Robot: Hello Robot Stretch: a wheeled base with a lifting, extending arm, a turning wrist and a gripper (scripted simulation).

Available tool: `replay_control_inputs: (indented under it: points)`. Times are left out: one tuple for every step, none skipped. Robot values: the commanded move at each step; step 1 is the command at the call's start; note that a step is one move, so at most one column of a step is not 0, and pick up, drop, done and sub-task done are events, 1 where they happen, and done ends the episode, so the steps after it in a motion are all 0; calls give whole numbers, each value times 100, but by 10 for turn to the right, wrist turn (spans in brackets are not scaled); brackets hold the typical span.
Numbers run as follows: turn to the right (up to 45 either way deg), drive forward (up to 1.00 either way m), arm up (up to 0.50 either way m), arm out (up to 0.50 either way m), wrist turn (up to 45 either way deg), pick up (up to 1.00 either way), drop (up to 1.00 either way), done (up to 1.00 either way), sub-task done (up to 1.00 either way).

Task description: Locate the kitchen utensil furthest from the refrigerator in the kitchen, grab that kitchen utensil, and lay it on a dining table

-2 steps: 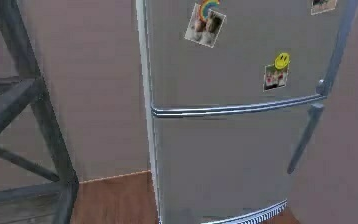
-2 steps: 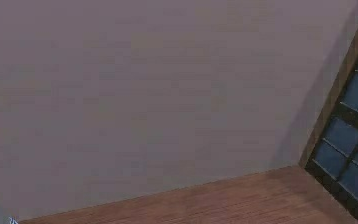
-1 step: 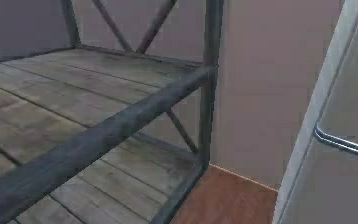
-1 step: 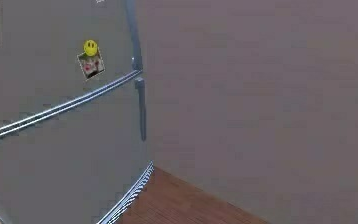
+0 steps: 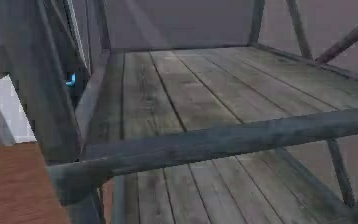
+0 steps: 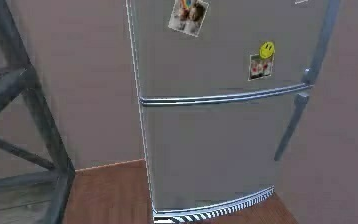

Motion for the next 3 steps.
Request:
replay_control_inputs:
  points:
    - [-450,0,0,0,0,0,0,0,0]
    - [-450,0,0,0,0,0,0,0,0]
    - [0,100,0,0,0,0,0,0,0]
